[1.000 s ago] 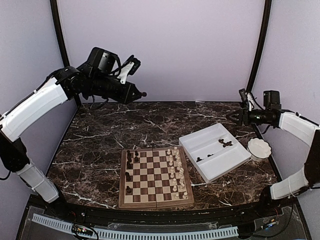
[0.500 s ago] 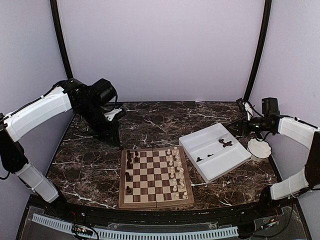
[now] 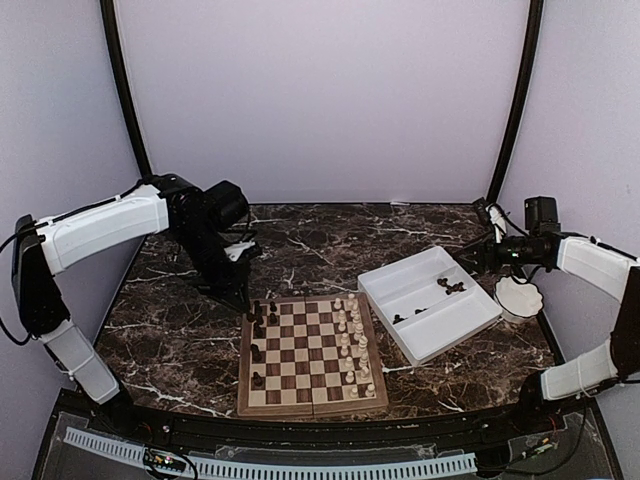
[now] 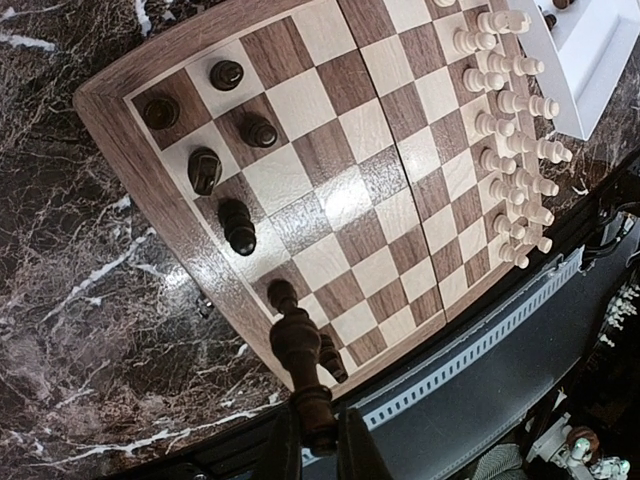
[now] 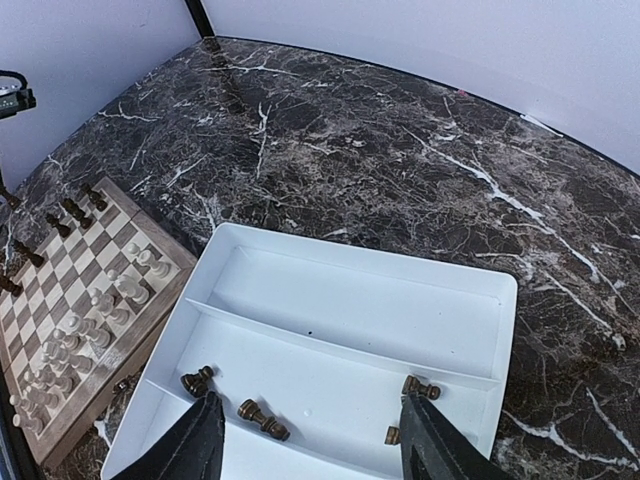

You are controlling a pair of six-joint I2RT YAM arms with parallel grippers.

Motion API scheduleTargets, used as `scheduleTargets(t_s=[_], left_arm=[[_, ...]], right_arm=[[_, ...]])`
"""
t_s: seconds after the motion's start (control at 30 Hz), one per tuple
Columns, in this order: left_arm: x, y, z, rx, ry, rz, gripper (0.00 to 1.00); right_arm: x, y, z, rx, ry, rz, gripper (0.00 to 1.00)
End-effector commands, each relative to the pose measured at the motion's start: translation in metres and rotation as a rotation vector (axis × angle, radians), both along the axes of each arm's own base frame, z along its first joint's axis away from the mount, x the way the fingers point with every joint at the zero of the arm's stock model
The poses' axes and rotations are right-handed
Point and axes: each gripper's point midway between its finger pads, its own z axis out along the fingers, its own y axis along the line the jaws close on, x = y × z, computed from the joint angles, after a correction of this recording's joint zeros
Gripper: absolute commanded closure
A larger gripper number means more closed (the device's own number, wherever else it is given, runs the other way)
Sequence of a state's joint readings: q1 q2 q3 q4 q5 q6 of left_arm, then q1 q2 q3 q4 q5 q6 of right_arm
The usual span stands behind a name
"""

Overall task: Set up the chess pieces on the board
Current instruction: Place the king at e7.

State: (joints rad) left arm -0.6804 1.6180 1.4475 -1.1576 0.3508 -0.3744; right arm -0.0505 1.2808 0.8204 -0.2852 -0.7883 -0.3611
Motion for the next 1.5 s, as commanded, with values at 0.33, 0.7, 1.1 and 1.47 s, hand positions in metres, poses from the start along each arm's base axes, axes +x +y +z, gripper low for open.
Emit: scheduleTargets(t_s=[0.33, 0.7, 1.1, 1.47], left_arm=[[-0.014, -0.008, -0.038, 0.094, 0.051, -0.043, 1.0], [-0.009, -0.012, -0.055, 0.107, 0.049, -0.048, 1.0], [-0.005, -0.007, -0.069, 0.158, 0.053, -0.062, 1.0], [-0.004, -0.007, -0.076, 0.169, 0.058, -0.075, 1.0]], right_arm=[[-0.001, 0.0, 0.004, 0.003, -0.029, 0.013, 0.39], [-0.002, 0.001, 0.004, 0.007, -0.03, 0.02, 0.39], [-0.003, 0.002, 0.004, 0.01, -0.026, 0.027, 0.39], [-0.003, 0.002, 0.003, 0.01, -0.022, 0.028, 0.39]])
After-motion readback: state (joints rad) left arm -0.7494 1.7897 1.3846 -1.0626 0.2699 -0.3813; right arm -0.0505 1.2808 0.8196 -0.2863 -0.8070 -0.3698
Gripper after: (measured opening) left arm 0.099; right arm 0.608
